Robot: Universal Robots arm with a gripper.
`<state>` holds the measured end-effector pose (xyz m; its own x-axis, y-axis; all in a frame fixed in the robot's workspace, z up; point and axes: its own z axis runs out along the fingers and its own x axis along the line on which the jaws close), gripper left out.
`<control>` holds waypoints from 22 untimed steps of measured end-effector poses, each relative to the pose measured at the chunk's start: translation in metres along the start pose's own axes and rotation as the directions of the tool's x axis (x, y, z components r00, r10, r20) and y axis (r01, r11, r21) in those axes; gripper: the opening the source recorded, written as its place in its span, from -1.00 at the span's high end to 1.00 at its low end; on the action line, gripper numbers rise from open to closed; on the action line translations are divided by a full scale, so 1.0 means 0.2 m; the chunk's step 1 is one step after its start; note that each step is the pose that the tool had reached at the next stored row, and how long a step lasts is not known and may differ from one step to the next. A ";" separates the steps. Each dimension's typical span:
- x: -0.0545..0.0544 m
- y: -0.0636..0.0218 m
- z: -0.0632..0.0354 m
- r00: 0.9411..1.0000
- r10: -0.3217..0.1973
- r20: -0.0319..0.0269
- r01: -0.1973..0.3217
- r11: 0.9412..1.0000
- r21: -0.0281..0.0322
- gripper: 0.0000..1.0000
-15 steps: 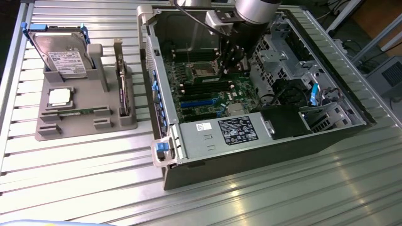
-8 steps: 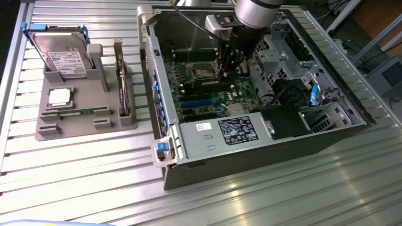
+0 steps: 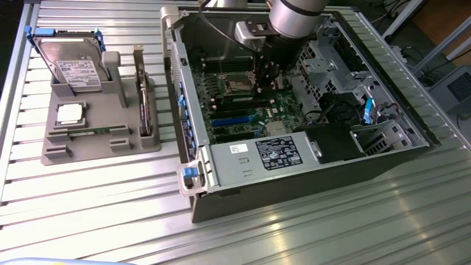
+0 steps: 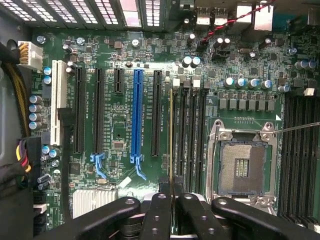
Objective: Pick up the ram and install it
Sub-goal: 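Insert the ram into the slot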
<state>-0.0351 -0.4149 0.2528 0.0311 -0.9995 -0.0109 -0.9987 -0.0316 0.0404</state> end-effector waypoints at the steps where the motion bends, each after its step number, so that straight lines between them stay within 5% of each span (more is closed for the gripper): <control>1: 0.00 0.000 0.006 1.000 0.005 0.000 -0.005 1.000 0.000 0.76; 11: -0.03 0.016 0.057 1.000 0.023 -0.004 -0.023 1.000 0.000 0.76; 22: -0.02 0.016 0.050 1.000 0.025 -0.006 -0.025 1.000 0.001 0.76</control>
<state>-0.0388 -0.4103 0.2431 0.0059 -1.0000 -0.0037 -0.9992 -0.0061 0.0399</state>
